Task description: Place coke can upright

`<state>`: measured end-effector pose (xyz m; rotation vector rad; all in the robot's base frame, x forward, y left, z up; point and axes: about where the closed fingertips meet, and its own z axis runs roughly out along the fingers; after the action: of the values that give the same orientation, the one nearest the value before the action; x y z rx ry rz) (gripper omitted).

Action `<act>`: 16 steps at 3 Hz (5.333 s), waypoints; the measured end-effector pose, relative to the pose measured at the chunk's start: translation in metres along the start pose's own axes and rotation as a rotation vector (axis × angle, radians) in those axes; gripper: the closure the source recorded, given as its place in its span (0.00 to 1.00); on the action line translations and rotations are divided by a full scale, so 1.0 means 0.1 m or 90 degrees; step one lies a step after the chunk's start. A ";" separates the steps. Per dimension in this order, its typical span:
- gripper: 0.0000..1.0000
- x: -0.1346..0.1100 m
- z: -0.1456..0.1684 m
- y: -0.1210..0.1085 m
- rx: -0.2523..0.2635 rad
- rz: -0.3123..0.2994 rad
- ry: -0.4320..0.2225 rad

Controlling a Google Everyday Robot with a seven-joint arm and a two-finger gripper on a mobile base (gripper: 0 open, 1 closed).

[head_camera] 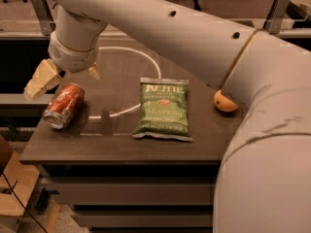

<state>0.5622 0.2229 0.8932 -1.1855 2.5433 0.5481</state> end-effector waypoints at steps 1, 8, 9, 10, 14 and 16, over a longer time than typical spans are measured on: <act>0.00 0.02 0.11 -0.01 0.015 0.034 0.015; 1.00 -0.12 0.45 -0.16 0.069 0.100 0.026; 1.00 -0.23 0.35 -0.17 -0.025 0.070 -0.060; 1.00 -0.33 0.19 -0.23 -0.105 0.033 -0.153; 1.00 -0.34 -0.31 -0.28 -0.042 -0.188 -0.304; 1.00 -0.39 -0.31 -0.06 -0.072 -0.367 -0.325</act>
Offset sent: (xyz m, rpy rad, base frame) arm 0.0076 0.0111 -0.0428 -0.1596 0.0629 -0.2227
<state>0.5882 0.2314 0.9353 -1.5015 1.6688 0.7326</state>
